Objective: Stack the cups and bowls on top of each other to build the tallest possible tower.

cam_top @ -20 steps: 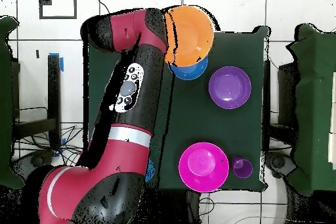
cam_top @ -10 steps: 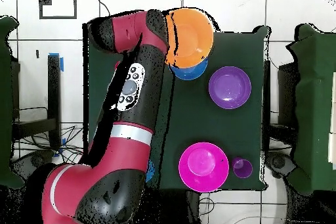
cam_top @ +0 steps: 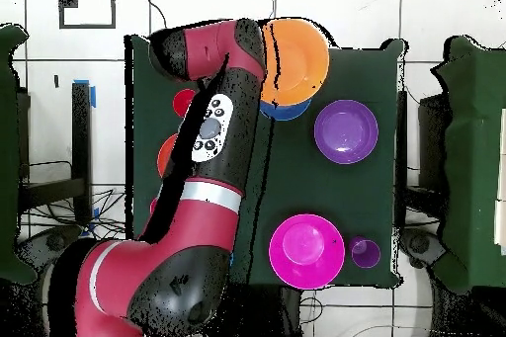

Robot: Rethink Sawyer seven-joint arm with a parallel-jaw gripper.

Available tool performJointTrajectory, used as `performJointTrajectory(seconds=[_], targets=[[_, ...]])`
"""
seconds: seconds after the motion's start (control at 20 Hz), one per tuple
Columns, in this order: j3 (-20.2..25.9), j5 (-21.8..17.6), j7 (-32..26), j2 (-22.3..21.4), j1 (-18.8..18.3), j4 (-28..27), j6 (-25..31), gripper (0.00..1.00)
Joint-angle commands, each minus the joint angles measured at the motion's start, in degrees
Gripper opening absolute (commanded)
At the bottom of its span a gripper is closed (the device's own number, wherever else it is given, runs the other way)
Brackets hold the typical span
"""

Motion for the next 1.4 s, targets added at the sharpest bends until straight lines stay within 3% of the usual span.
performJointTrajectory(seconds=[0.05,0.65,1.05,1.4], targets=[[4.3,-5.2,-7.3,-0.9,-0.1,3.8,0.0,0.0],[4.8,-6.4,-5.4,-6.1,1.2,10.0,-1.4,0.0],[6.5,-6.7,-8.1,-9.3,1.6,13.7,-1.7,0.0],[6.7,-8.3,-5.5,-8.7,2.4,16.3,-4.7,0.0]])
